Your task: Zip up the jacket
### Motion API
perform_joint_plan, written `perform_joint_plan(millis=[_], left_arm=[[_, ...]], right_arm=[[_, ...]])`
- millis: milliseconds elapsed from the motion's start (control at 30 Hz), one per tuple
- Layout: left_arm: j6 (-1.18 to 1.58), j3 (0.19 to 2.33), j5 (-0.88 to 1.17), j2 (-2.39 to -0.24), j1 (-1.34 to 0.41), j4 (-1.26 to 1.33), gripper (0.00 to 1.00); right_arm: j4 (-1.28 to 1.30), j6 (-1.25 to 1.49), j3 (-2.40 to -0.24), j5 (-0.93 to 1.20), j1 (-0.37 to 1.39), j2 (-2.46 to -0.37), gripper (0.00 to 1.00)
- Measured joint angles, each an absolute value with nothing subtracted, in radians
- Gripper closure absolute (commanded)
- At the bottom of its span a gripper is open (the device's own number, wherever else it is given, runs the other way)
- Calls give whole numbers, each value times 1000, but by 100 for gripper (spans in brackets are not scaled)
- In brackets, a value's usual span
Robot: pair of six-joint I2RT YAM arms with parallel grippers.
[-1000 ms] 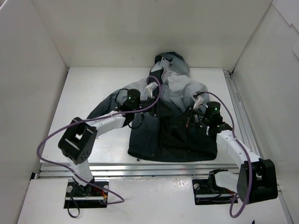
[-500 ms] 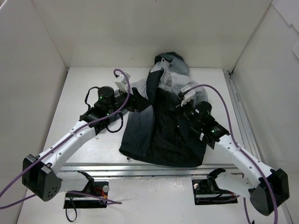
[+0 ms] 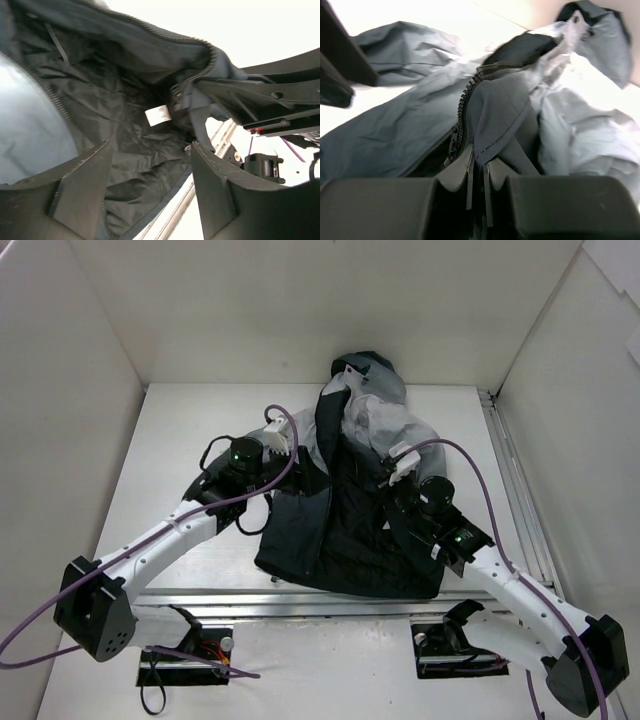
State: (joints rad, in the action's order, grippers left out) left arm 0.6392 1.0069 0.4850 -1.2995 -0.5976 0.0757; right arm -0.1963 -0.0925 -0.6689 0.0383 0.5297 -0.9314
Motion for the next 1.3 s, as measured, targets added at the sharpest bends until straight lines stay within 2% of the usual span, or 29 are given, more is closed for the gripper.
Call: perform_joint_plan(millis=[100, 367, 600, 767, 1167, 1300], left_arm=[[638, 1007, 490, -1308, -618, 105, 46], [634, 1015, 511, -1372, -632, 201, 46], [627, 1042, 554, -1447, -642, 255, 60], [624, 1048, 580, -1451, -652, 283, 65], [602, 1069, 614, -1470, -672, 311, 65], [593, 1081, 614, -1483, -677, 311, 68]], right_arm=[[-198, -64, -665, 77, 530, -924, 100], [-203, -16, -661, 159, 529, -897, 100], [-201, 21, -661, 209, 516, -894, 100], [-191, 28, -661, 221, 510, -892, 100], [-187, 28, -661, 231, 503, -891, 100], [-187, 28, -663, 231, 503, -891, 100]])
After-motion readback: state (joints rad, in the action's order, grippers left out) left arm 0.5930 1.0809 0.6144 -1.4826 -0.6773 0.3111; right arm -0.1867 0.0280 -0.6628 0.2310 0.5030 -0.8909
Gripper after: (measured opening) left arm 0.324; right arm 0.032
